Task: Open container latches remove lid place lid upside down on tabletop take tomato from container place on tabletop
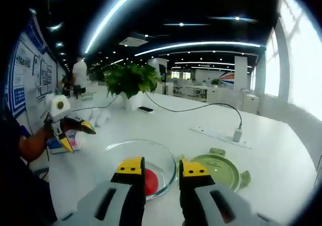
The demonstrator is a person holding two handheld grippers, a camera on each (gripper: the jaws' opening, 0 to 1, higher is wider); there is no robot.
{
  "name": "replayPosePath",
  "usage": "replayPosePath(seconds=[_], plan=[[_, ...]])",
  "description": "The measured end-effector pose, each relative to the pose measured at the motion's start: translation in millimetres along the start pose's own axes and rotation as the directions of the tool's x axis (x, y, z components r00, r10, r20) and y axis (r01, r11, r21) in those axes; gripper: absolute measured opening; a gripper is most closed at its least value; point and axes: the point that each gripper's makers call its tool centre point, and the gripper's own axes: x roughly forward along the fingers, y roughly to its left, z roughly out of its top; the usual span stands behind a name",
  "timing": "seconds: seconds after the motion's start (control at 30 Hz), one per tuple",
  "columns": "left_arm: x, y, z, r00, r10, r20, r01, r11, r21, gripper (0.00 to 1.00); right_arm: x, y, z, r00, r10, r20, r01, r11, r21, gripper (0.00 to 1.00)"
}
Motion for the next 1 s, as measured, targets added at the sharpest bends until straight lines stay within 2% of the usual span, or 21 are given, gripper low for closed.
replayPosePath(seconds=[0.1,0.2,0.23,0.33,0.4,0.47,0.53,0.67,0.7,0.77,0.83,0.87,1.0], plan=[[0,0.1,0.2,1.0,0.001,0.001,-0.001,1.0,0.002,0.45,5,1,-3.3,0.998,0.023,-0.063,-0.027,0.997,-0.07,0.24],[0,-0.1,0.2,1.0,0.0,0.001,0.0,1.0,0.004,0.45,13,4,-5.9,0.99,0.016,-0.141,-0.042,0.983,-0.18,0.28],[0,-0.3,0.1,1.0,0.0,0.0,0.0,1.0,0.006,0.45,16,11,-8.5,0.984,0.039,-0.175,-0.077,0.975,-0.211,0.31],[0,-0.8,-0.3,1.0,-0.003,-0.002,0.003,1.0,0.008,0.45,24,23,-18.3,0.962,0.068,-0.263,-0.131,0.965,-0.228,0.35],[0,-1.0,-0.6,1.0,-0.002,-0.003,0.002,1.0,0.01,0.45,32,30,-21.1,0.953,0.079,-0.292,-0.162,0.949,-0.269,0.36],[0,-1.0,-0.3,1.0,-0.002,-0.002,0.002,1.0,0.01,0.45,40,35,-26.6,0.937,0.085,-0.339,-0.185,0.944,-0.274,0.38],[0,-0.6,-0.1,1.0,-0.001,0.0,0.001,1.0,0.008,0.45,46,38,-26.8,0.932,0.085,-0.352,-0.191,0.942,-0.276,0.39],[-1,-0.3,-0.4,1.0,0.0,-0.001,0.0,1.0,0.009,0.45,49,40,-38.0,0.896,0.12,-0.428,-0.237,0.944,-0.231,0.41],[-1,-0.4,-0.5,1.0,-0.001,-0.002,0.001,1.0,0.009,0.45,50,40,-38.7,0.894,0.122,-0.431,-0.24,0.943,-0.231,0.41],[-1,-0.6,-0.6,1.0,-0.002,-0.002,0.002,1.0,0.008,0.45,48,42,-44.6,0.876,0.139,-0.461,-0.269,0.935,-0.229,0.43],[-1,-0.5,-0.7,1.0,-0.003,-0.002,0.003,1.0,0.01,0.45,49,44,-47.0,0.871,0.151,-0.468,-0.281,0.934,-0.222,0.45],[-1,-0.5,-0.8,1.0,-0.002,-0.002,0.002,1.0,0.01,0.45,51,46,-49.6,0.861,0.168,-0.48,-0.294,0.934,-0.2,0.46],[-1,-0.1,-0.9,1.0,0.0,-0.003,0.0,1.0,0.011,0.45,59,48,-56.7,0.845,0.187,-0.501,-0.3,0.941,-0.154,0.47]])
